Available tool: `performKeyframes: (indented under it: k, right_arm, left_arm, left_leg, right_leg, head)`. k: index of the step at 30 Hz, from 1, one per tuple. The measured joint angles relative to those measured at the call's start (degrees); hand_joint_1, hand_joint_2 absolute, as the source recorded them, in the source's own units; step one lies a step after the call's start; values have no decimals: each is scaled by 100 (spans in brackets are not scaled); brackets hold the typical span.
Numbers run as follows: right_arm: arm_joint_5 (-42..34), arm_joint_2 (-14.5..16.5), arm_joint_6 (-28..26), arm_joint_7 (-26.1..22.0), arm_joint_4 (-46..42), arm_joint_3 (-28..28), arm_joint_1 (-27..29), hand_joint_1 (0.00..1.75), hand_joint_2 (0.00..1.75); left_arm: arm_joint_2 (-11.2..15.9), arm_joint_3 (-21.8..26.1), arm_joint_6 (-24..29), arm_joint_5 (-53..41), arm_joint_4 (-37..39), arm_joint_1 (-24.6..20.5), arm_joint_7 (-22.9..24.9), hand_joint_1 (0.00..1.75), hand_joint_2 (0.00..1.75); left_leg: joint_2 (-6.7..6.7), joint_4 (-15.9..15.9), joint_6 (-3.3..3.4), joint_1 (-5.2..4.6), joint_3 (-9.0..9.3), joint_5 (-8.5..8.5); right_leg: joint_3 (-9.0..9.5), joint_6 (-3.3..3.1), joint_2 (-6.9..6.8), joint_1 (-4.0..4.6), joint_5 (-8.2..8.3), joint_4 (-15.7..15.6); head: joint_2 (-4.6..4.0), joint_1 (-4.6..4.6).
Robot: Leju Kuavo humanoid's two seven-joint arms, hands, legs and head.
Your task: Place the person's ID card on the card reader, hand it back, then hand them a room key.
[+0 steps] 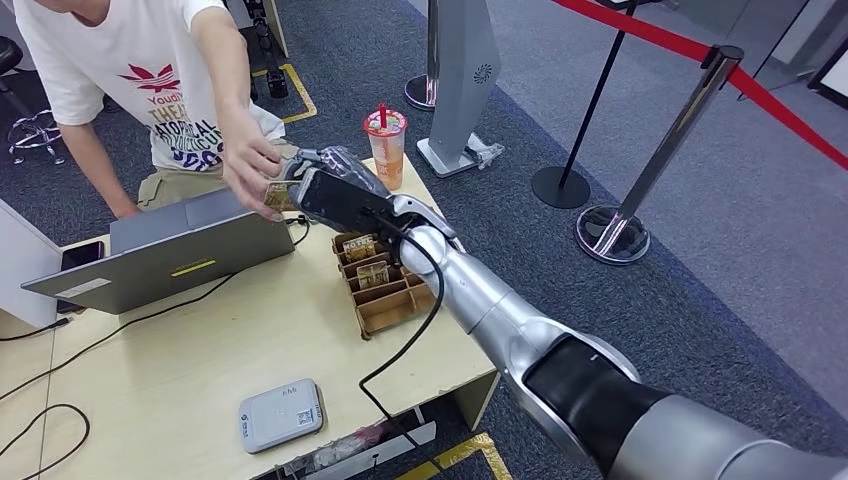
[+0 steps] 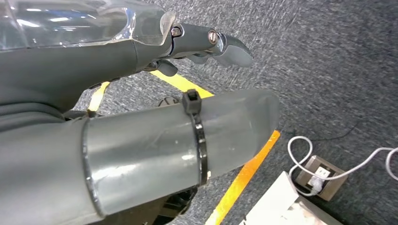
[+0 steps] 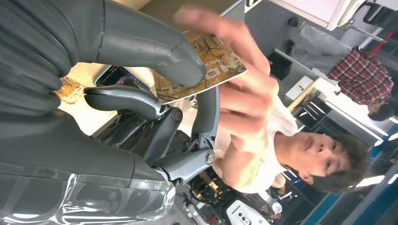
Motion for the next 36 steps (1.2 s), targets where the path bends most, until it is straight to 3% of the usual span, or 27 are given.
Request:
performKeyframes:
  k: [7,9,10,13,14,27,36]
  right_arm:
    - [16,151,-46,-68,446,28,-203,174,175]
    - [17,197,-50,-80,578,36,-263,164,175]
    - [18,219,-52,-87,645,40,-294,133,175]
    - [19,263,-62,-118,823,47,-367,15,175]
    - [18,270,-69,-130,869,50,-379,2,175]
    - [273,287,-327,-156,1051,105,-370,0,175]
    - [542,261,-711,-152,676,129,-359,0,175]
  left_arm:
    - [34,-5,-28,60,349,-128,-187,0,0]
    - [41,-6,-25,74,429,-160,-227,0,0]
    - [43,-6,-22,89,468,-174,-241,0,0]
    - [52,-6,-14,146,568,-215,-270,0,0]
    - [56,-6,-12,166,599,-230,-280,0,0]
    - [149,-22,-20,556,1183,-582,-505,0,0]
    - [159,-71,35,708,1315,-633,-555,0,0]
  left_leg:
    - [0,0,0,0,1,0]
    - [0,0,-1,0,1,1]
    - [0,0,-1,0,1,1]
    - [0,0,-1,0,1,1]
    - [0,0,-1,0,1,1]
    - [0,1,-1,0,1,1]
    - [0,1,-1,0,1,1]
  right_leg:
    - [0,-1,0,0,0,0]
    - [0,-1,0,0,0,0]
    - [0,-1,0,0,0,0]
    - [0,-1,0,0,0,0]
    - [0,-1,0,0,0,0]
    - [0,-1,1,0,1,0]
    - [-4,-1,2,0,1,0]
  head:
    - [0,-1]
    - [0,-1]
    - [0,-1]
    - [0,-1]
    - [0,0]
    - [0,1]
    - [0,1]
